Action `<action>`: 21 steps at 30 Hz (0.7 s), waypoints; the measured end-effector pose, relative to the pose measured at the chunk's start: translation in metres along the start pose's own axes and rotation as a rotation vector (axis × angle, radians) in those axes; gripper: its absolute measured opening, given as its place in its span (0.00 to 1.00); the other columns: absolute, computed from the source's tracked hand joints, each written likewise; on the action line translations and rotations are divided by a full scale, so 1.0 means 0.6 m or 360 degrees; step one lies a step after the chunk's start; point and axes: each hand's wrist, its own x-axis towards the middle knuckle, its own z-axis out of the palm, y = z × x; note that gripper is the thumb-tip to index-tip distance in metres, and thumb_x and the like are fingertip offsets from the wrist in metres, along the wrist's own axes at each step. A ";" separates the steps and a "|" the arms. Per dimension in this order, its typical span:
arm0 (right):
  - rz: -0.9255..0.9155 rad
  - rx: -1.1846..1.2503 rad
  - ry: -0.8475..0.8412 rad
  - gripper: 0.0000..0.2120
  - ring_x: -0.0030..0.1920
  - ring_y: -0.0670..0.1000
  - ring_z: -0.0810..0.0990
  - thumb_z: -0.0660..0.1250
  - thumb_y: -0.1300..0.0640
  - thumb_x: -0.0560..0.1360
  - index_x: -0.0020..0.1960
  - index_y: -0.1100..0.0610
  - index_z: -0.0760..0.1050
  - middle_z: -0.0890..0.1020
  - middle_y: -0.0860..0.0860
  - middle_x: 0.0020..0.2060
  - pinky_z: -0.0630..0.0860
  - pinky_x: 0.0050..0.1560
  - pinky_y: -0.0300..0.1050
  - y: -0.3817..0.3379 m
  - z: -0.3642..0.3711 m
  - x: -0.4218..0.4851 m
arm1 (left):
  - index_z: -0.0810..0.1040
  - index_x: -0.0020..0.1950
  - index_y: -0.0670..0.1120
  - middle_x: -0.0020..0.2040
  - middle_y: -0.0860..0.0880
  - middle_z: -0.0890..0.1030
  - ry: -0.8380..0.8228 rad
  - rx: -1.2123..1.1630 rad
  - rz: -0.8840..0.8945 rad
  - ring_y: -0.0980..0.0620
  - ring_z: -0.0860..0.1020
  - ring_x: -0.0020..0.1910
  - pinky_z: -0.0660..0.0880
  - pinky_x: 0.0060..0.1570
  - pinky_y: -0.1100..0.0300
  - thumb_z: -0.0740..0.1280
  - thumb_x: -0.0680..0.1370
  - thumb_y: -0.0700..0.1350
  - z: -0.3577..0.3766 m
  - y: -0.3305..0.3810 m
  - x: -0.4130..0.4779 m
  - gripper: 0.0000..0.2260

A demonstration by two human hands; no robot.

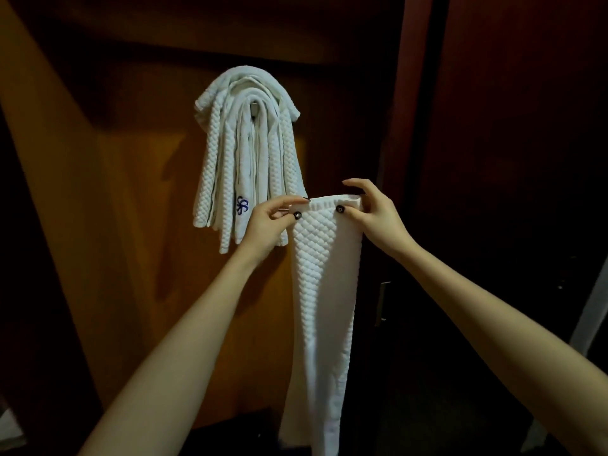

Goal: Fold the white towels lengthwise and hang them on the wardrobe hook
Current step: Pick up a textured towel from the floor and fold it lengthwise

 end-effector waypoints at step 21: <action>-0.0067 0.0134 0.0092 0.26 0.60 0.35 0.73 0.70 0.52 0.75 0.70 0.44 0.66 0.68 0.28 0.61 0.75 0.58 0.38 -0.004 -0.052 0.025 | 0.85 0.48 0.55 0.52 0.56 0.84 -0.0291 -0.0107 -0.0042 0.56 0.79 0.58 0.75 0.61 0.59 0.62 0.76 0.31 0.053 -0.004 0.024 0.21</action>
